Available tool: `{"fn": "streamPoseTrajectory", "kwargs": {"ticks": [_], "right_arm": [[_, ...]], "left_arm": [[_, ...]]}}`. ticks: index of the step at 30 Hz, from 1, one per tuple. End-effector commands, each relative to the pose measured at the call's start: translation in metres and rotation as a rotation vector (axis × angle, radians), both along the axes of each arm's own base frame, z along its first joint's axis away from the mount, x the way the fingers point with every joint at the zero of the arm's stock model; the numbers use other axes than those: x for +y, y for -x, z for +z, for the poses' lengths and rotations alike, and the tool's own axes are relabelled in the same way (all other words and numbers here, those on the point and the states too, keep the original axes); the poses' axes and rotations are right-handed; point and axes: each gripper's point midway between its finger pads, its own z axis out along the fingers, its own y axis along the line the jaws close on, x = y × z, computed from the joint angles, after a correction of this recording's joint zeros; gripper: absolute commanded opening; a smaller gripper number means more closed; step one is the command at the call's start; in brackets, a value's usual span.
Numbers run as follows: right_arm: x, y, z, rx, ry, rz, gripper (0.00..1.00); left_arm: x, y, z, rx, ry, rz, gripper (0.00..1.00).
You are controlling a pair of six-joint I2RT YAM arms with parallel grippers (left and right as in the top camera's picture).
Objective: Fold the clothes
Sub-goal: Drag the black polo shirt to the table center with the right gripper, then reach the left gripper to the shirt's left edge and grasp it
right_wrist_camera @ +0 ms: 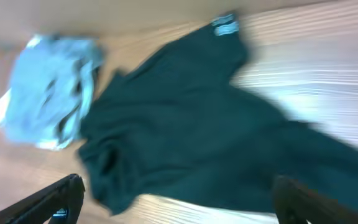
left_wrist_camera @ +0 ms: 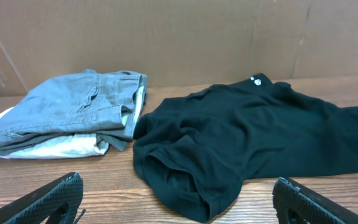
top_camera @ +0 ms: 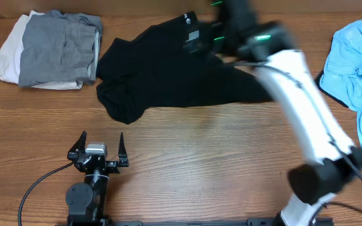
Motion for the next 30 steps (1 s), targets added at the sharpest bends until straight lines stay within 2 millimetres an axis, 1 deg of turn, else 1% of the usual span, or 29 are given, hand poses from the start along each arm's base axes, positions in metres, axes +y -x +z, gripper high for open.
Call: {"fn": "streamPoseTrajectory", "kwargs": {"ticks": [1, 3, 4, 5, 7, 9, 11, 17, 18, 19, 21, 23, 24, 26, 28, 30], "right_arm": [[-0.072, 0.014, 0.031, -0.021, 0.063, -0.084, 1.00], [-0.104, 0.020, 0.016, 0.065, 0.088, -0.146, 1.00], [-0.128, 0.024, 0.004, 0.129, 0.101, -0.197, 1.00], [-0.138, 0.025, 0.000, 0.150, 0.104, -0.218, 1.00], [-0.150, 0.023, -0.008, 0.171, 0.102, -0.251, 1.00], [-0.156, 0.020, -0.013, 0.180, 0.104, -0.264, 1.00], [-0.159, 0.019, -0.015, 0.185, 0.103, -0.272, 1.00], [-0.156, 0.019, -0.015, 0.183, 0.093, -0.262, 1.00], [-0.155, 0.019, -0.015, 0.184, 0.089, -0.259, 1.00], [-0.154, 0.019, -0.015, 0.184, 0.085, -0.256, 1.00], [-0.153, 0.019, -0.015, 0.185, 0.082, -0.254, 1.00], [-0.153, 0.019, -0.015, 0.185, 0.082, -0.254, 1.00], [-0.153, 0.019, -0.015, 0.185, 0.082, -0.254, 1.00], [-0.153, 0.019, -0.015, 0.185, 0.081, -0.254, 1.00], [-0.153, 0.019, -0.015, 0.185, 0.081, -0.254, 1.00], [-0.153, 0.019, -0.015, 0.185, 0.081, -0.254, 1.00]], "left_arm": [[-0.003, 0.000, 0.000, -0.006, -0.018, -0.015, 1.00], [-0.003, 0.000, 0.000, -0.006, -0.018, -0.015, 1.00], [-0.003, 0.000, 0.000, -0.006, -0.018, -0.015, 1.00], [-0.003, 0.000, 0.000, -0.006, -0.018, -0.015, 1.00], [-0.003, 0.000, 0.000, -0.006, -0.018, -0.015, 1.00], [-0.003, 0.000, 0.000, -0.006, -0.018, -0.015, 1.00], [0.000, 0.000, 0.000, -0.006, -0.024, -0.002, 1.00], [0.000, 0.000, 0.002, -0.011, -0.022, -0.002, 1.00], [-0.002, 0.000, 0.002, -0.014, -0.020, -0.012, 1.00], [-0.008, 0.000, 0.004, -0.020, -0.003, -0.046, 1.00], [-0.021, 0.001, 0.020, -0.085, 0.000, -0.120, 1.00], [-0.033, 0.005, 0.042, -0.177, -0.002, -0.194, 1.00], [-0.050, 0.013, 0.064, -0.268, -0.011, -0.294, 1.00], [-0.068, 0.025, 0.085, -0.348, -0.029, -0.410, 1.00], [-0.073, 0.031, 0.095, -0.354, -0.006, -0.443, 1.00], [-0.073, 0.033, 0.103, -0.328, 0.012, -0.445, 1.00]]}}
